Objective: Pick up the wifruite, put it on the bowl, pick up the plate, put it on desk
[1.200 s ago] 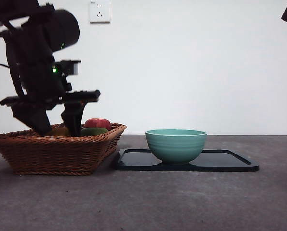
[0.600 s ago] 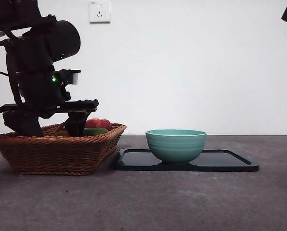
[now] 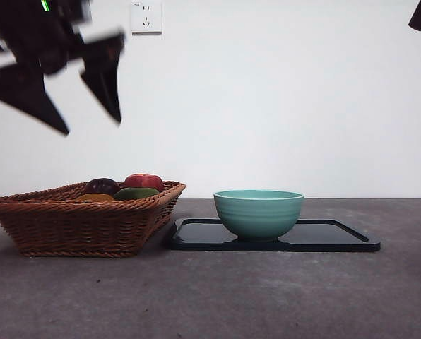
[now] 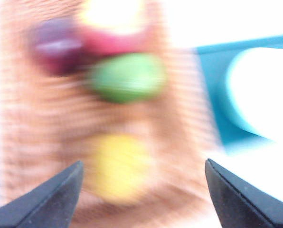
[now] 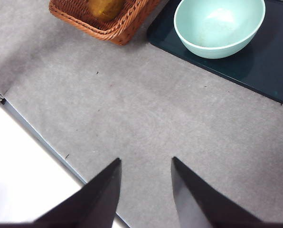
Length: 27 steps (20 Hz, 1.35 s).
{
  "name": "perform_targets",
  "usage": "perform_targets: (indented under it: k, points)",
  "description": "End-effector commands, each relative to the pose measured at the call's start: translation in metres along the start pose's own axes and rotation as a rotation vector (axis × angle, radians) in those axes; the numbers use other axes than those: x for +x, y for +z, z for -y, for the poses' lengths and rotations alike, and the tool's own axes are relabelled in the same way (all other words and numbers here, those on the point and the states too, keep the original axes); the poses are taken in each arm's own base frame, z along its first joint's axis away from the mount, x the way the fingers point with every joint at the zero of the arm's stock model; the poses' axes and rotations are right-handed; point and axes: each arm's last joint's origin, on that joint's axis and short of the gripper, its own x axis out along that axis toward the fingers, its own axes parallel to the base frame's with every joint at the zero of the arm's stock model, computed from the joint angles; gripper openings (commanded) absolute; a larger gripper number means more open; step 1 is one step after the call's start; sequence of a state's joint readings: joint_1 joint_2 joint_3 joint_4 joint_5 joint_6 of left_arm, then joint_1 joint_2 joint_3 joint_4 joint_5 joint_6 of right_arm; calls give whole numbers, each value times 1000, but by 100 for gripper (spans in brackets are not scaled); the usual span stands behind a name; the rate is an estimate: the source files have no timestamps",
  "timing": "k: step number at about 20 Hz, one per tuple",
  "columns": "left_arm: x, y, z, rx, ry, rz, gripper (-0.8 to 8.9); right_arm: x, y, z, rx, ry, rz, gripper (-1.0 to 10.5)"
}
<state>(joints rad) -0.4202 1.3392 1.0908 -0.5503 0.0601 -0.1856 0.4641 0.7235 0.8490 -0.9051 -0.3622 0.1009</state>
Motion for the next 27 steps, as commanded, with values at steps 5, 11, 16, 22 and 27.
perform_targets:
  k: [5,11,16,22,27]
  points:
    - [-70,-14,12,157,-323,8,405,0,4,-1,-20,3,21,169]
    - [-111,-36,15,251,-499,-8,405,0,4,-1,-20,2,21,169]
    - [-118,-39,15,268,-506,-7,405,0,5,-1,-24,4,35,169]
    - [-117,-39,15,268,-506,-7,405,0,5,-1,-21,4,34,169]
    - [-117,-39,15,267,-506,-8,405,0,5,-1,-21,4,34,169]
